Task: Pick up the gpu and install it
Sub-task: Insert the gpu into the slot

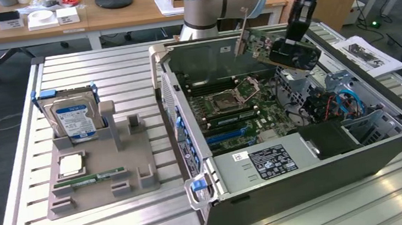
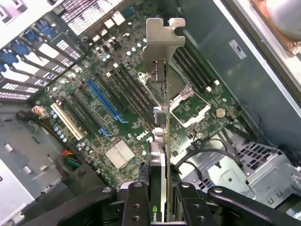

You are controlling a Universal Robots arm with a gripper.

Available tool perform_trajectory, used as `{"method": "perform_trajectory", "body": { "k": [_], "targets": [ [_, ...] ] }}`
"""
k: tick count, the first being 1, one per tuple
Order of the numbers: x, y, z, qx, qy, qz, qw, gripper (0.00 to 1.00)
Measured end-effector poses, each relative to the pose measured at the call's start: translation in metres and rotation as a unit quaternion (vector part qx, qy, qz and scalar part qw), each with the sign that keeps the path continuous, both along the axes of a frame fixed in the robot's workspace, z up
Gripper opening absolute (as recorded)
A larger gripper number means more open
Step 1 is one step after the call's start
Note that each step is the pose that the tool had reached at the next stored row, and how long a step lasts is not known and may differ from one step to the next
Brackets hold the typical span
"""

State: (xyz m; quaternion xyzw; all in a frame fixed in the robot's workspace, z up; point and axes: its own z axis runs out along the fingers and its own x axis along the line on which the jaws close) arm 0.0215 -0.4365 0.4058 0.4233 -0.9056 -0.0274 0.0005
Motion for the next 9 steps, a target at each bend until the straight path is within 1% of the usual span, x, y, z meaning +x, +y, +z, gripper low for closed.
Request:
{"method": "perform_trajectory", "body": {
  "k": [4, 9],
  "targets": [
    [0.0000, 0.0000, -0.0001, 0.0000, 0.0000, 0.027, 0.9996, 0.27],
    [0.0000, 0.0000, -0.0002, 0.0000, 0.0000, 0.061, 0.9982, 0.27]
  ]
}}
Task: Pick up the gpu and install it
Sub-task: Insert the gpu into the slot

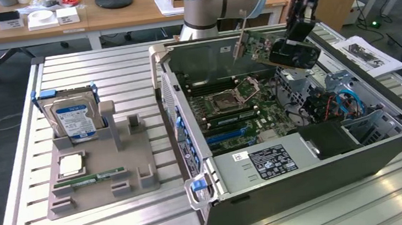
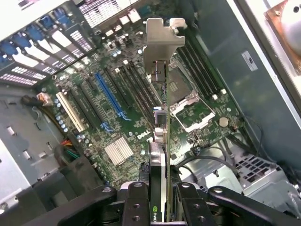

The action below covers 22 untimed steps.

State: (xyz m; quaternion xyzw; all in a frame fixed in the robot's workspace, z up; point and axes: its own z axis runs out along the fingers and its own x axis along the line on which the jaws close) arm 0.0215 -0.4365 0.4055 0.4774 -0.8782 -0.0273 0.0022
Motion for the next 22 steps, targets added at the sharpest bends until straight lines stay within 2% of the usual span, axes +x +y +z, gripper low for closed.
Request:
{"method": "perform_trajectory", "body": {
  "k": [7, 16, 22],
  "targets": [
    [0.0000, 0.0000, -0.0002, 0.0000, 0.0000, 0.047, 0.9989, 0.27],
    [0.0000, 0.0000, -0.0003, 0.0000, 0.0000, 0.101, 0.9948, 0.27],
    [0.0000, 0.0000, -0.0003, 0.0000, 0.0000, 0.105, 0.9944, 0.27]
  ]
}}
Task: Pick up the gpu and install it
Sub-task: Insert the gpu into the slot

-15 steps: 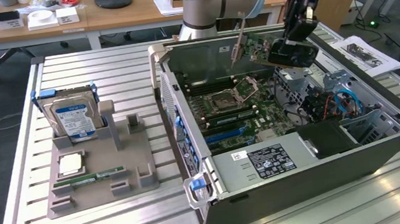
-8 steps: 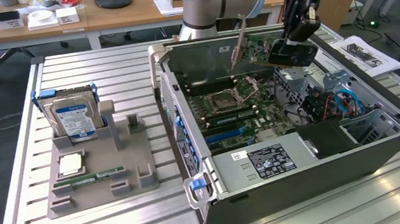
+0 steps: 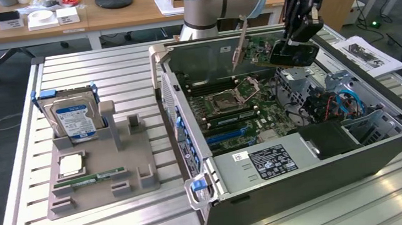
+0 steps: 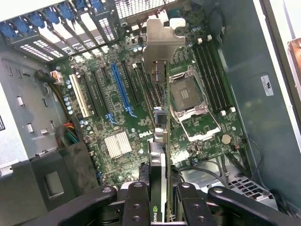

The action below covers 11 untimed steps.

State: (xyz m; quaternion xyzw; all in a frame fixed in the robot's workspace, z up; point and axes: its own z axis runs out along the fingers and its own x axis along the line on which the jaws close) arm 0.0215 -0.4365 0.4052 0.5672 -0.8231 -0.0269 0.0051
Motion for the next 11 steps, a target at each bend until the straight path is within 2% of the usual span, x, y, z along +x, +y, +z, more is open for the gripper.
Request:
{"method": "perform_trajectory", "body": {
  "k": [3, 6, 11],
  "targets": [
    [0.0000, 0.0000, -0.0001, 0.0000, 0.0000, 0.004, 1.0000, 0.27],
    [0.0000, 0.0000, -0.0002, 0.0001, 0.0000, 0.025, 0.9997, 0.27],
    [0.0000, 0.0000, -0.0004, 0.0000, 0.0000, 0.066, 0.9978, 0.27]
  ]
}}
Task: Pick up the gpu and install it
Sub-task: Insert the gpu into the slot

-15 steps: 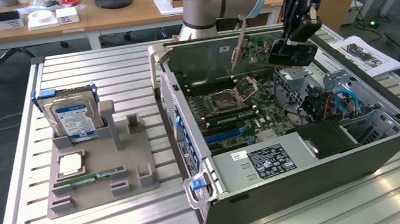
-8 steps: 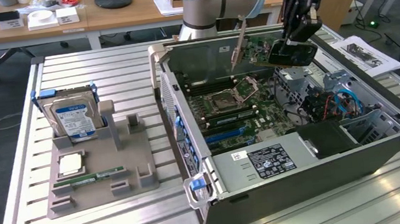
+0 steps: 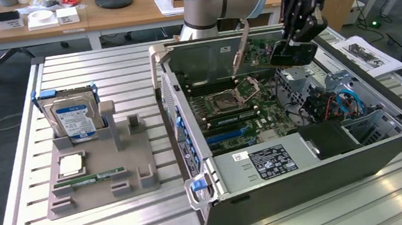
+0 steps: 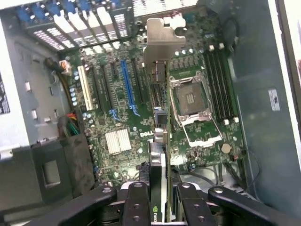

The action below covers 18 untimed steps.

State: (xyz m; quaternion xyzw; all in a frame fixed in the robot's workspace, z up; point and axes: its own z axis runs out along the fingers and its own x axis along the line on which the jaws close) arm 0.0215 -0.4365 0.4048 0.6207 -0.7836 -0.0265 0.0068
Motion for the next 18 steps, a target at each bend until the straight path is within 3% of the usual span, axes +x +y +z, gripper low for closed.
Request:
{"method": "perform_trajectory", "body": {
  "k": [4, 9, 14, 16, 18],
  "targets": [
    [0.0000, 0.0000, -0.0002, 0.0000, 0.0000, 0.036, 0.9993, 0.27],
    [0.0000, 0.0000, -0.0005, -0.0001, 0.0000, 0.078, 0.9969, 0.27],
    [-0.0002, 0.0001, -0.0009, 0.0000, -0.0002, 0.084, 0.9964, 0.27],
    [-0.0012, 0.0001, -0.0017, -0.0003, -0.0032, 0.086, 0.9963, 0.27],
    [-0.0024, 0.0000, -0.0029, -0.0007, -0.0082, 0.088, 0.9961, 0.27]
  ]
}}
